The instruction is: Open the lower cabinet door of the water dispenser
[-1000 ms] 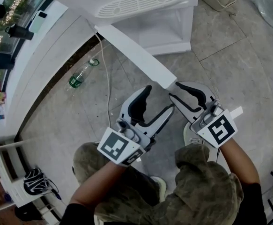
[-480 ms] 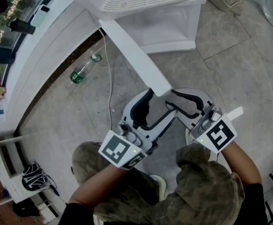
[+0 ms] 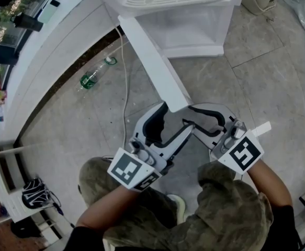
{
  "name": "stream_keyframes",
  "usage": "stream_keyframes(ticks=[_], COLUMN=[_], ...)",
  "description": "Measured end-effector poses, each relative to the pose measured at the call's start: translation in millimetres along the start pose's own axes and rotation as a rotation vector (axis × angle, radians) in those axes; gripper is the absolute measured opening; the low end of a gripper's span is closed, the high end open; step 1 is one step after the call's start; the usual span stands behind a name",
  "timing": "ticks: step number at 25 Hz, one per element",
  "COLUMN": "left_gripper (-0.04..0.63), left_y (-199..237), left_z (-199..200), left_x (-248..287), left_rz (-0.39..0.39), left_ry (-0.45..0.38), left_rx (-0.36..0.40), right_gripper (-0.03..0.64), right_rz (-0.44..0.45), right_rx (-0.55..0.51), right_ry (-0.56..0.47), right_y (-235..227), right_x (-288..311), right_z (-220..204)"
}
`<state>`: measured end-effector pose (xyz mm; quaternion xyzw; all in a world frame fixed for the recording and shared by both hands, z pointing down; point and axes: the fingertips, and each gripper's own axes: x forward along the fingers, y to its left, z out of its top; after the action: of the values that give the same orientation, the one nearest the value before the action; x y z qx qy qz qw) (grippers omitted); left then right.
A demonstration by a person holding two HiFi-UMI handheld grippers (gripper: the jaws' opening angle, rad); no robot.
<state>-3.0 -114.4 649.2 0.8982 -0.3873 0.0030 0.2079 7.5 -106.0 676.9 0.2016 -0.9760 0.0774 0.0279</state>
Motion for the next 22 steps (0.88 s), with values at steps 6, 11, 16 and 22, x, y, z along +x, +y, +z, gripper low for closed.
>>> stream_keyframes(ticks=[6, 11, 16, 22], left_gripper=[0.294, 0.293, 0.293, 0.293], left_y=[9.7, 15.0, 25.8, 27.2], left_z=[0.4, 2.1, 7.3, 10.2], left_x=[-11.1, -18.2, -25.7, -23.5], left_rz=[0.064, 0.086, 0.131, 0.126], left_ry=[-0.016, -0.029, -0.049, -0.048], left_rx=[-0.042, -0.077, -0.093, -0.087], right_gripper=[0.091, 0.086, 0.077, 0.077], right_rz=[0.036, 0.094, 0.105, 0.01], right_rx=[-0.004, -0.059, -0.034, 0.09], right_ry=[-0.001, 0.016, 0.008, 0.005], right_y=[10.7, 24.6, 34.9, 19.7], right_x=[9.6, 23.8, 34.8, 18.0], right_z=[-2.9, -5.6, -5.4, -7.5])
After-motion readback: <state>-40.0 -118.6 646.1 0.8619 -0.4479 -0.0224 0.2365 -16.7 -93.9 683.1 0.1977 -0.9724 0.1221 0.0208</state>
